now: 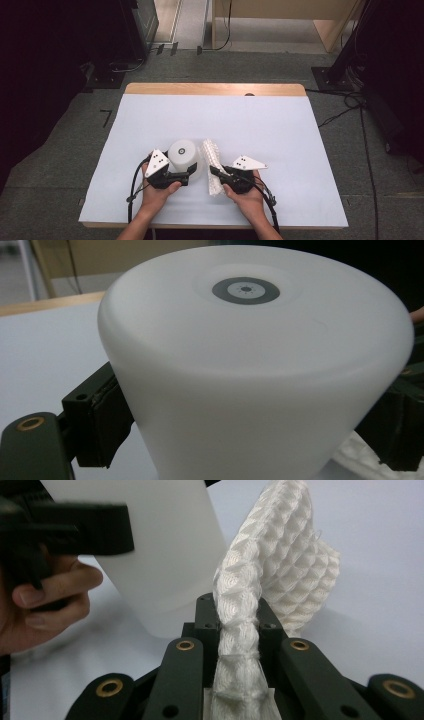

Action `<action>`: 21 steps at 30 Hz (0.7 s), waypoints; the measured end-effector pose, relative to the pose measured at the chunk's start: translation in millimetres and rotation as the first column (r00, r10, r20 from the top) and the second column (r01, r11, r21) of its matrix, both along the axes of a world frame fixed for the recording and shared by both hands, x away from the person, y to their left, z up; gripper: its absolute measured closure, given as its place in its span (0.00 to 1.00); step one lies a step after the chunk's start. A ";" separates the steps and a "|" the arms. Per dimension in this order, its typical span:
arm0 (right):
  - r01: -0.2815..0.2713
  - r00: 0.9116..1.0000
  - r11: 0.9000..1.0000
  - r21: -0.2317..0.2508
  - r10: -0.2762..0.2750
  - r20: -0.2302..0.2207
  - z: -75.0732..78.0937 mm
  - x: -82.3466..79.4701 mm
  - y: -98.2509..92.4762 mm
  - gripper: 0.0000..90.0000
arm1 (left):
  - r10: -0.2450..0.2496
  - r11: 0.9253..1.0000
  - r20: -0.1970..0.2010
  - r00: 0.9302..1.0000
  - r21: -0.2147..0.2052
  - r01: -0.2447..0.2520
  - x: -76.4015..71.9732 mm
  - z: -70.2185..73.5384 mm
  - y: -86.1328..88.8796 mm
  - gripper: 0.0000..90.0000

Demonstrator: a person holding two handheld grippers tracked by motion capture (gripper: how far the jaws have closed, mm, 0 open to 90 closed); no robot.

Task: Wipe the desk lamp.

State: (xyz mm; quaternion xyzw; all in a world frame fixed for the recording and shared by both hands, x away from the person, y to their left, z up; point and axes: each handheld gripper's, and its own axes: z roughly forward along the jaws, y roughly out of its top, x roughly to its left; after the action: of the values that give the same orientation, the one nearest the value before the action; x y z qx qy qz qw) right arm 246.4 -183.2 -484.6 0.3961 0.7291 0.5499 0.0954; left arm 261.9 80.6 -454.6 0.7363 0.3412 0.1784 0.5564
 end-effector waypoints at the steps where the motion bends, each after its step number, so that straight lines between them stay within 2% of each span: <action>1: -0.006 1.000 1.000 -0.002 0.006 0.001 -0.3 -0.5 1.7 0.87 | -0.013 1.000 -0.001 1.000 -0.014 0.013 0.6 1.1 1.4 0.10; 3: -0.024 1.000 1.000 -0.003 0.024 -0.001 -0.3 -2.2 5.5 0.87 | -0.034 0.999 -0.006 0.999 -0.022 0.034 1.4 1.1 2.2 0.10; 8: -0.052 0.998 0.999 0.009 0.052 0.018 5.6 -6.0 10.0 0.87 | -0.080 0.997 -0.014 0.997 0.022 0.080 0.8 -3.2 -3.8 0.10; 14: -0.041 0.998 0.998 0.048 0.039 0.048 18.7 -7.8 3.1 0.88 | -0.128 0.989 -0.025 0.991 0.073 0.130 -0.9 -8.5 -13.6 0.10; 18: -0.039 0.995 0.997 0.070 0.032 0.098 30.9 -11.4 -1.1 0.88 | -0.137 0.985 -0.032 0.990 0.098 0.139 -1.4 -10.4 -18.5 0.10; 21: -0.049 0.991 0.996 0.078 0.039 0.124 37.1 -13.7 -2.6 0.88 | -0.137 0.985 -0.024 0.990 0.101 0.138 -1.8 -9.7 -18.5 0.10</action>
State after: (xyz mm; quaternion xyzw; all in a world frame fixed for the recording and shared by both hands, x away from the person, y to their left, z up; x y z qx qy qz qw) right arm 232.7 -185.8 -447.5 0.3488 0.7078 0.6040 0.1118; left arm 260.1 62.1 -464.2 0.7871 0.2846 0.1505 0.5262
